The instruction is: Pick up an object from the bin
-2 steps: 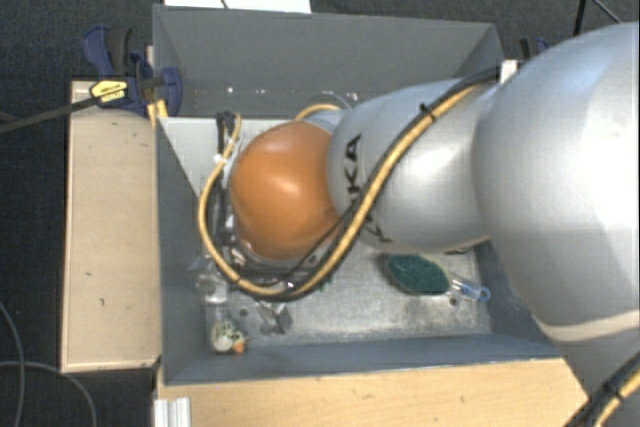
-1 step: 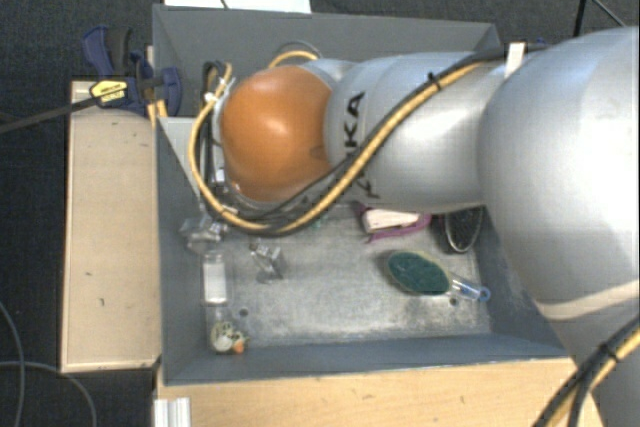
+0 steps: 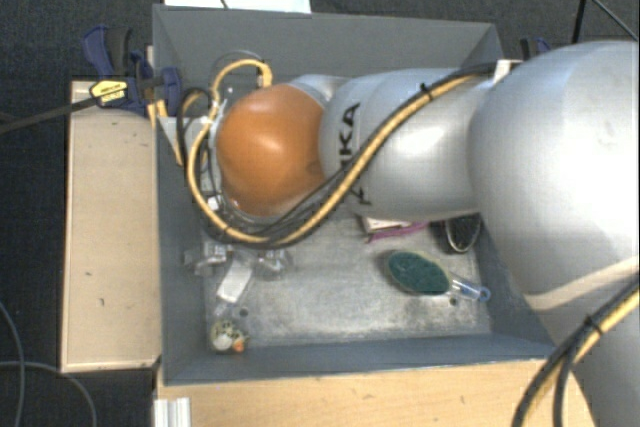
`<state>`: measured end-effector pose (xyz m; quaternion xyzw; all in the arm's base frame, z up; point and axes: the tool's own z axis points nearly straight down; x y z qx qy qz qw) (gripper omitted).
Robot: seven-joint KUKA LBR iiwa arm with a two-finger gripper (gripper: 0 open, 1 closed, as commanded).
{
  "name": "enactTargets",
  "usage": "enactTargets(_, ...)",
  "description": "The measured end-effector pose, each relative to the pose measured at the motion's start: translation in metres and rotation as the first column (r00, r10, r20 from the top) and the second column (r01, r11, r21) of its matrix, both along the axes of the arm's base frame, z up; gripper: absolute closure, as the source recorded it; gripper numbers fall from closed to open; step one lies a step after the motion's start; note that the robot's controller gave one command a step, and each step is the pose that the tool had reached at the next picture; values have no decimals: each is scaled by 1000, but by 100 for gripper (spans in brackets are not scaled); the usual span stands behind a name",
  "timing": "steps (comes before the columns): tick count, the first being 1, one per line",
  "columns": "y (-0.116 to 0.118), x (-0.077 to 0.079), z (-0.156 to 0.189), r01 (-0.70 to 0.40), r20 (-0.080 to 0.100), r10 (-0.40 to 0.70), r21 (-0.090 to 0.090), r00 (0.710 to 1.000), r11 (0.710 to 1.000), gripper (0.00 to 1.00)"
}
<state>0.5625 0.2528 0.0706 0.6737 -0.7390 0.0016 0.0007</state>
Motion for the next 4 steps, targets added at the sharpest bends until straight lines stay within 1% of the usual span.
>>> enactTargets(1, 0, -21, 0, -364, -4, 364, 4, 931, 931, 0)
enactTargets(2, 0, -21, 0, -358, -5, 358, 4, 934, 934, 100)
enactTargets(3, 1, -20, 24, -350, 3, 350, 6, 937, 937, 100)
enactTargets(4, 2, -19, 122, -342, 8, 342, 6, 940, 940, 100)
